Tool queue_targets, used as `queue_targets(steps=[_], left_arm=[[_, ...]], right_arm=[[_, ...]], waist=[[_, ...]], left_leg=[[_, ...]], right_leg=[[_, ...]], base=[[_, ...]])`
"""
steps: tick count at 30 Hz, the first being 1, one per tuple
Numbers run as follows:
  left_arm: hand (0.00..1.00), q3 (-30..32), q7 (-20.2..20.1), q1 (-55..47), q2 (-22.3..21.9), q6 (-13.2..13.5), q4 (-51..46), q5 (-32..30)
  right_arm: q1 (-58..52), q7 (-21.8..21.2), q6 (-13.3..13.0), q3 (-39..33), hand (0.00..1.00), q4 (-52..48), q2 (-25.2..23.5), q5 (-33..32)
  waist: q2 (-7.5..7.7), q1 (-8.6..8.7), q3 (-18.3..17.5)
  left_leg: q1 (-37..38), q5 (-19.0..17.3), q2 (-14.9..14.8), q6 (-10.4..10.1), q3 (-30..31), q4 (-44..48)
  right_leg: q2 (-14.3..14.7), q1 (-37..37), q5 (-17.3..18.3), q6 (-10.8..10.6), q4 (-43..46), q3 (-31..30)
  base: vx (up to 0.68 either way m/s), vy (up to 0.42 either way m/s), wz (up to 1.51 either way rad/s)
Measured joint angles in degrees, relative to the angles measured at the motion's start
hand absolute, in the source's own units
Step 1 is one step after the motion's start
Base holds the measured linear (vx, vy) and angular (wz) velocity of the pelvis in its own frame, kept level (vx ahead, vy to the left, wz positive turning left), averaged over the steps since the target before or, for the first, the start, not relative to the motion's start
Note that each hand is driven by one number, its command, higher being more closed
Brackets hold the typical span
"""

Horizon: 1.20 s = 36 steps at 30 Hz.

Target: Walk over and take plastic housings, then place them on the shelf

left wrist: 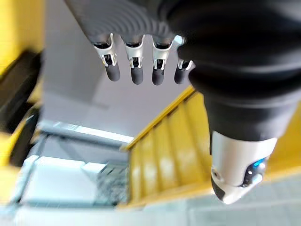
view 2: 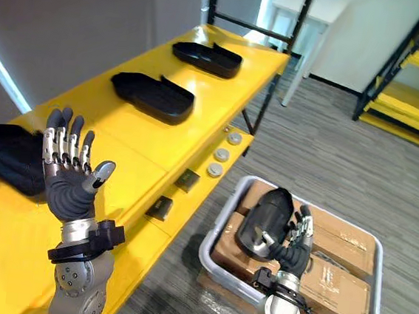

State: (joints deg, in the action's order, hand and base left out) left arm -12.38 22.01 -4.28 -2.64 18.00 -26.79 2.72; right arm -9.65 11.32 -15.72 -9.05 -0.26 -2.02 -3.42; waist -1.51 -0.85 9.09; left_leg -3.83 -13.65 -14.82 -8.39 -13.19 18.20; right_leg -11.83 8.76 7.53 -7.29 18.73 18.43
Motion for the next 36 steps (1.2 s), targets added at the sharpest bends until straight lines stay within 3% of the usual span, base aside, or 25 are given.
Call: queue_targets(steps=[2,4,5,6,7,8,9,14,19,23,26,30,36], left_arm=[[0.00,-0.4,-0.9,0.1,0.0,-1.0,1.8,0.4],[0.00,0.2,-1.4,0.1,0.0,-1.4,3.2,0.1],[0.00,0.4,-1.4,0.1,0.0,-1.4,3.4,-0.1],[0.00,1.0,-1.1,0.8,0.0,-1.5,5.4,-1.0],[0.00,1.0,-1.1,1.6,-0.1,-1.9,8.1,-2.1],[0.00,1.1,-1.0,1.8,-0.1,-2.1,9.2,-2.7],[0.00,2.0,-1.0,1.8,-0.1,-2.2,11.9,-3.8],[0.00,6.8,-0.6,2.2,-0.3,-4.2,27.2,-5.3],[0.00,6.9,0.2,2.3,0.4,-6.7,37.7,-10.0],[0.00,6.2,0.3,2.7,2.1,-7.4,40.7,-12.1],[0.00,4.5,0.1,4.3,3.9,-7.5,46.0,-11.9],[0.00,4.1,0.1,7.1,4.0,-7.5,54.2,-11.6],[0.00,4.4,0.1,8.7,4.6,-7.4,61.4,-9.4]], right_arm=[[0.0,-0.2,0.6,0.1,0.00,1.5,1.3,0.4],[-2.2,-0.4,1.1,0.0,0.00,1.5,2.4,0.8],[-2.4,-0.4,1.1,-0.1,0.00,1.5,2.4,0.8],[-3.1,-0.4,1.1,-0.8,0.00,1.3,2.6,0.8],[-3.8,-0.4,1.1,-1.7,0.00,1.4,2.7,1.0],[-3.9,-0.4,1.1,-1.7,0.00,1.4,2.8,1.1],[-3.7,-0.4,1.1,-1.7,0.00,1.5,2.8,1.7],[2.2,0.3,1.2,-1.0,0.00,4.0,2.0,1.9],[16.1,4.6,2.1,-1.8,0.00,8.2,2.5,2.2],[30.0,10.3,3.9,-2.3,0.00,13.9,4.1,3.7],[38.2,13.7,5.8,-3.3,0.00,18.4,5.2,4.4],[46.9,17.6,7.8,-5.3,0.00,24.3,7.8,4.8],[50.0,22.2,10.1,-6.7,0.00,27.3,9.0,7.0]], waist=[[-1.82,0.96,-0.1],[-2.01,2.71,0.1],[-2.01,2.96,0.1],[-2.13,3.73,0.9],[-1.82,3.58,1.8],[-1.94,3.51,2.0],[-2.70,3.46,2.5],[-3.24,3.16,4.9],[-3.49,1.38,10.1],[-3.56,-1.24,14.0],[-3.50,-3.19,14.8],[-3.35,-4.45,16.3],[-3.20,-5.16,17.2]], left_leg=[[0.0,1.8,-3.0,0.0,-0.5,-0.8],[-0.9,5.4,-5.7,1.8,0.5,2.0],[-1.3,5.8,-5.8,1.7,0.9,2.7],[-2.7,5.5,-5.3,1.4,2.9,4.7],[-3.3,4.3,-3.4,-0.3,3.5,4.0],[-3.7,4.4,-2.1,-0.1,3.8,3.0],[-3.9,6.1,-0.3,2.6,3.2,1.3],[-3.3,6.5,1.5,2.7,3.3,-3.6],[-6.0,7.5,4.4,2.8,5.4,-4.3],[-8.4,9.1,6.0,3.3,5.7,-4.8],[-10.7,9.1,6.1,3.3,5.6,-4.0],[-13.6,9.0,6.1,3.3,5.6,-3.7],[-18.0,6.8,5.5,4.0,5.6,1.3]], right_leg=[[3.9,-0.2,-0.8,1.4,-3.0,-0.6],[7.3,-1.1,-1.7,4.3,-5.7,-2.1],[7.4,-1.1,-1.6,4.4,-5.8,-2.2],[7.1,-1.8,-1.5,5.0,-6.2,-2.2],[6.4,-2.0,-1.5,5.2,-6.0,-2.3],[6.2,-2.0,-1.5,5.2,-6.0,-2.3],[6.4,-2.2,-1.5,5.1,-6.1,-2.4],[5.6,-1.7,-3.0,4.1,-8.8,-2.1],[3.3,-1.1,-6.0,2.6,-11.5,-0.5],[2.2,-0.6,-9.5,2.2,-15.2,-0.3],[2.2,1.4,-10.7,2.5,-15.5,-0.6],[2.3,4.5,-12.5,3.0,-15.5,-1.2],[2.7,7.3,-13.6,2.8,-15.4,-3.7]], base=[[0.07,-0.357,-0.66],[0.09,-0.360,-0.55],[0.08,-0.259,-0.29],[0.04,-0.132,0.04],[0.04,-0.141,0.04],[0.02,-0.051,-0.05],[0.01,-0.001,-0.03],[-0.01,0.052,0.06],[-0.07,0.133,0.22],[-0.08,0.085,0.13],[-0.08,0.061,0.00],[-0.09,0.058,-0.04],[-0.08,0.034,-0.10]])
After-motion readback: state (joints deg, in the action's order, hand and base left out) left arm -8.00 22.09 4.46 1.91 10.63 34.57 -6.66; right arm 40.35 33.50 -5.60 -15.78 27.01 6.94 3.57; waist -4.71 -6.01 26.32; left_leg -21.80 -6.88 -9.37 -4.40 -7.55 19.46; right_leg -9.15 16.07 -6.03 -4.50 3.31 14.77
